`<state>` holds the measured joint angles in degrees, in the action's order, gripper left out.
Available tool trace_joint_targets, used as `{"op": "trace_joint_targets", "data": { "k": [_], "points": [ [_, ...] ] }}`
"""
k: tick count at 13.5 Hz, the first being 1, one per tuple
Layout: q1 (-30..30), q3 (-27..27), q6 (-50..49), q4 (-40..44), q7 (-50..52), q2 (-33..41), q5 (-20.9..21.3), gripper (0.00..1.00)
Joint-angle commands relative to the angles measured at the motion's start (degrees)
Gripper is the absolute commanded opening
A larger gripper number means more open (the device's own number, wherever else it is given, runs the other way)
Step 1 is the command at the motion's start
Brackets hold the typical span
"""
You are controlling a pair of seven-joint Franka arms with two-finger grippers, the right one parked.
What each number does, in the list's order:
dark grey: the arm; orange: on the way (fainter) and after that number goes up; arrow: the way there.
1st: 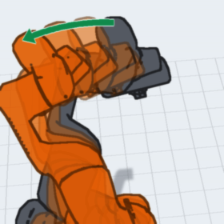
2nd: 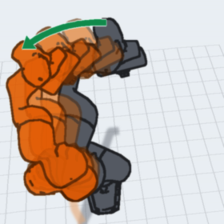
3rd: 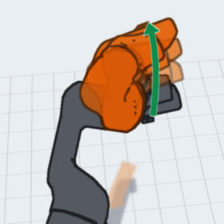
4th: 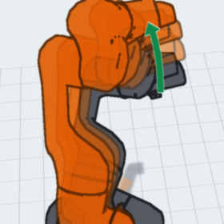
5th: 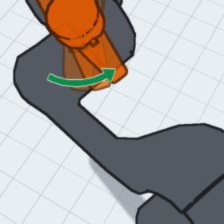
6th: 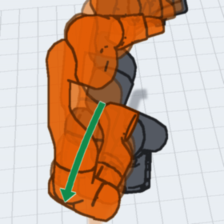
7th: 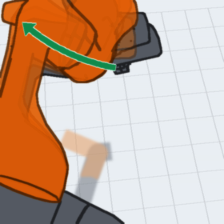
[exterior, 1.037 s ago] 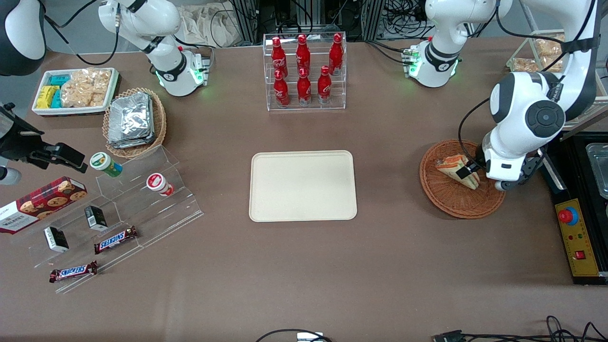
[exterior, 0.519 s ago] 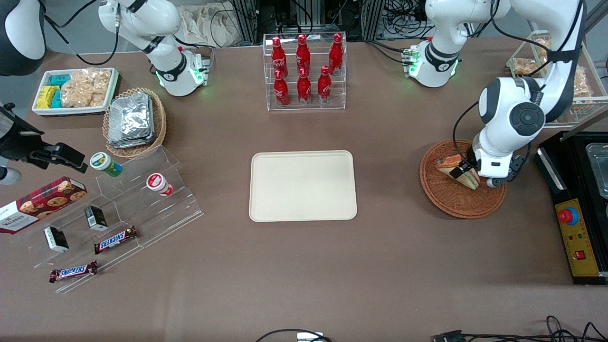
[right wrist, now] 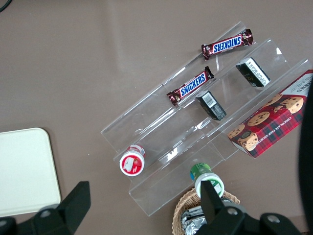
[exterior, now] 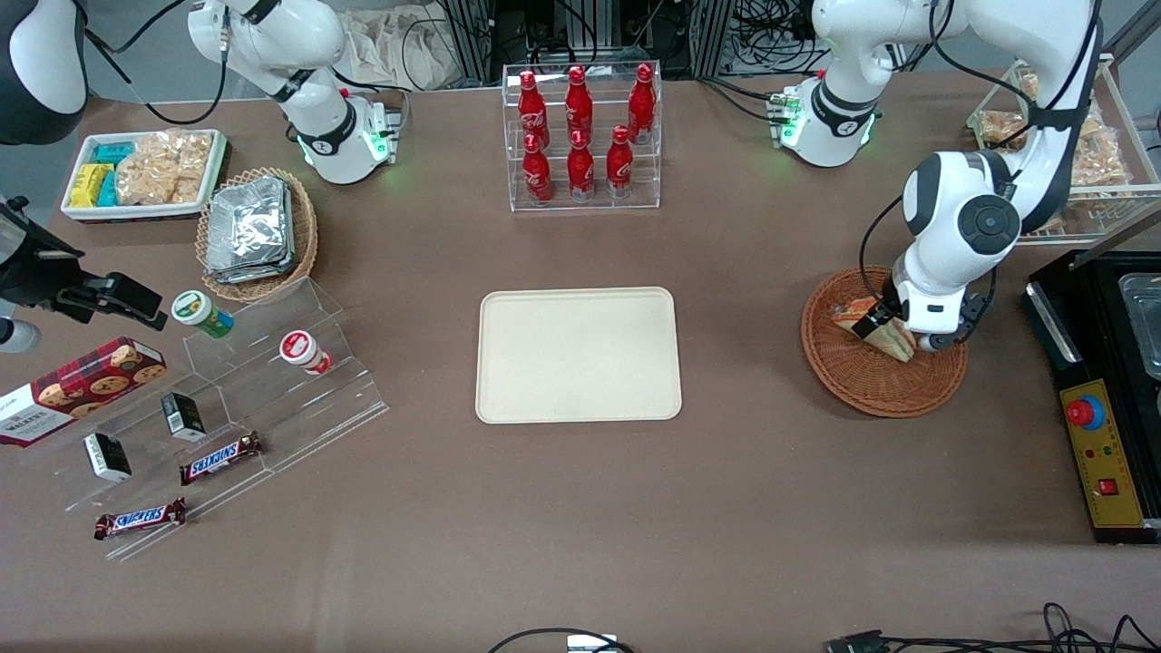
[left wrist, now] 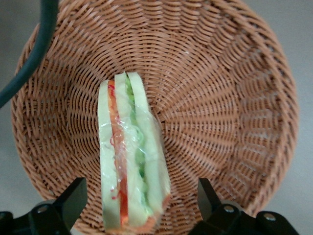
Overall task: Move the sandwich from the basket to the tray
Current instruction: 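Lower the open left gripper around the sandwich in the basket, then close the left gripper on the sandwich and lift it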
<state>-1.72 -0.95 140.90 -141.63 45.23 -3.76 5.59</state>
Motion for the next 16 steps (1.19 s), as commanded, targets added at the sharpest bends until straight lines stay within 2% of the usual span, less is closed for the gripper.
{"op": "trace_joint_targets", "data": {
  "k": [1, 4, 6, 7, 8, 10, 11, 13, 16],
  "points": [
    [0.75, -0.11, 3.58, -1.63, 1.09, -1.24, 2.48, 1.00],
    [2.24, -0.11, 4.55, -1.72, 1.09, -2.03, 2.58, 1.00],
    [2.24, -0.11, 4.73, -1.63, 1.09, -2.56, 2.67, 0.95],
    [2.33, -0.11, 4.73, -1.63, 1.18, -2.56, 2.67, 0.89],
    [2.85, -0.11, 4.73, -1.54, 1.79, -2.65, 2.58, 0.76],
    [2.86, -0.19, 4.82, -1.37, 3.89, -3.18, 2.58, 0.42],
    [2.69, -0.19, 4.82, -1.28, 4.69, -3.53, 2.58, 0.30],
    [2.51, -0.19, 4.73, -1.10, 4.78, -3.53, 2.67, 0.16],
    [2.60, -0.28, 3.42, -0.05, 4.70, -2.22, 2.58, 0.10]
  ]
}}
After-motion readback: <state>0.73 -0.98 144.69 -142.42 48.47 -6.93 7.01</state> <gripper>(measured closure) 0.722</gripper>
